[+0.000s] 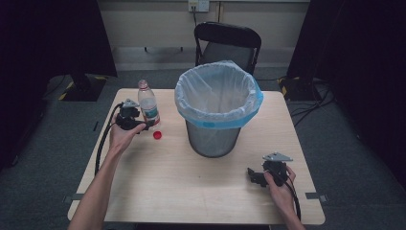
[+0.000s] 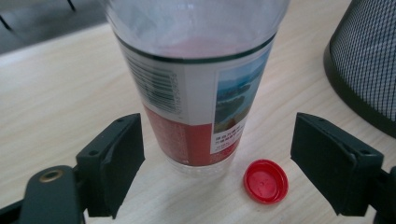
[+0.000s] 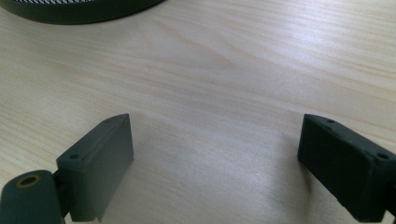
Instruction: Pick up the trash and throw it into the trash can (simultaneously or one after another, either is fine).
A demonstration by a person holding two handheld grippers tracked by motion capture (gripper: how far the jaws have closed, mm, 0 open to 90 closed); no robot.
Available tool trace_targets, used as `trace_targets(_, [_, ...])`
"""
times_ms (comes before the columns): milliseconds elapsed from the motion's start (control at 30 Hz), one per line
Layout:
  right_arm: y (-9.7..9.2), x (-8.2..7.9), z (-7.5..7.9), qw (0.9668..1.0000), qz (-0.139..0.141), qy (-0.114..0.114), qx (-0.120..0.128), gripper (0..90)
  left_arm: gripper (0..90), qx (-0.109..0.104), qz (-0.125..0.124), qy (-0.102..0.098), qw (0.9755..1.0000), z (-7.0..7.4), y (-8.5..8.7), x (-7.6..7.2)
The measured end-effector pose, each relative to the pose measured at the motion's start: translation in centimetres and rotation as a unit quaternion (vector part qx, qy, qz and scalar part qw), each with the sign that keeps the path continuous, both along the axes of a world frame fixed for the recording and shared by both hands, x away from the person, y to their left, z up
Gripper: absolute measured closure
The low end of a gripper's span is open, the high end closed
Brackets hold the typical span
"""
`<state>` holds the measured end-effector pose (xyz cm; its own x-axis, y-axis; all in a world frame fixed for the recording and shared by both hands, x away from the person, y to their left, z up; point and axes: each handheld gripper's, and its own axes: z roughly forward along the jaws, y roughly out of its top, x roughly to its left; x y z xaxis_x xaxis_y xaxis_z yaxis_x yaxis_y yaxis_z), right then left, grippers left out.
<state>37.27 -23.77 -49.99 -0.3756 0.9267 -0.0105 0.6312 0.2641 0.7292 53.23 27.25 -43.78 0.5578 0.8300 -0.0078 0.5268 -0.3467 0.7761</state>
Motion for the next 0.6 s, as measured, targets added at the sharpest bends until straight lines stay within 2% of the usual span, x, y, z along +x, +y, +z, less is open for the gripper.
trace_targets(33, [0.0,0.0,0.0,1.0,0.0,0.0,0.0,9.5,16.2,0.001,-0.004,0.005,1.0,-0.1,0.0,0.3])
trace_targets(133, [0.0,0.0,0.0,1.0,0.0,0.0,0.0,9.5,16.1,-0.005,0.003,-0.006,1.0,-0.1,-0.4,0.9])
trace_targets(167, [0.0,0.0,0.0,1.0,0.0,0.0,0.0,9.5,16.4,-0.004,0.009,-0.017,0.9998,-0.1,-0.6,1.1])
trace_targets(200, [0.0,0.0,0.0,1.0,0.0,0.0,0.0,9.5,16.8,0.004,0.009,-0.018,0.9998,-0.1,-0.7,1.2])
trace_targets(233, [0.0,0.0,0.0,1.0,0.0,0.0,0.0,9.5,16.8,0.009,0.004,-0.01,0.9999,-0.2,-0.7,1.5])
trace_targets(300, [0.0,0.0,0.0,1.0,0.0,0.0,0.0,9.5,15.9,-0.012,0.006,-0.012,0.9998,-0.4,-1.0,1.8])
trace_targets(333, [0.0,0.0,0.0,1.0,0.0,0.0,0.0,9.5,17.4,-0.001,0.006,-0.017,0.9998,-0.6,-1.2,2.0])
trace_targets(400, [0.0,0.0,0.0,1.0,0.0,0.0,0.0,9.5,17.7,0.008,0.006,-0.013,0.9999,-0.8,-1.5,2.3])
trace_targets(500, [0.0,0.0,0.0,1.0,0.0,0.0,0.0,9.5,18.3,0.003,0.003,-0.009,1.0,-0.9,-1.4,2.6])
trace_targets(567, [0.0,0.0,0.0,1.0,0.001,0.0,0.0,9.5,27.7,-0.003,0.004,-0.013,0.9999,-0.9,-1.5,2.6])
trace_targets(600, [0.0,0.0,0.0,1.0,0.0,0.0,0.0,9.5,27.6,-0.004,0.008,-0.013,0.9999,-0.9,-1.5,2.6])
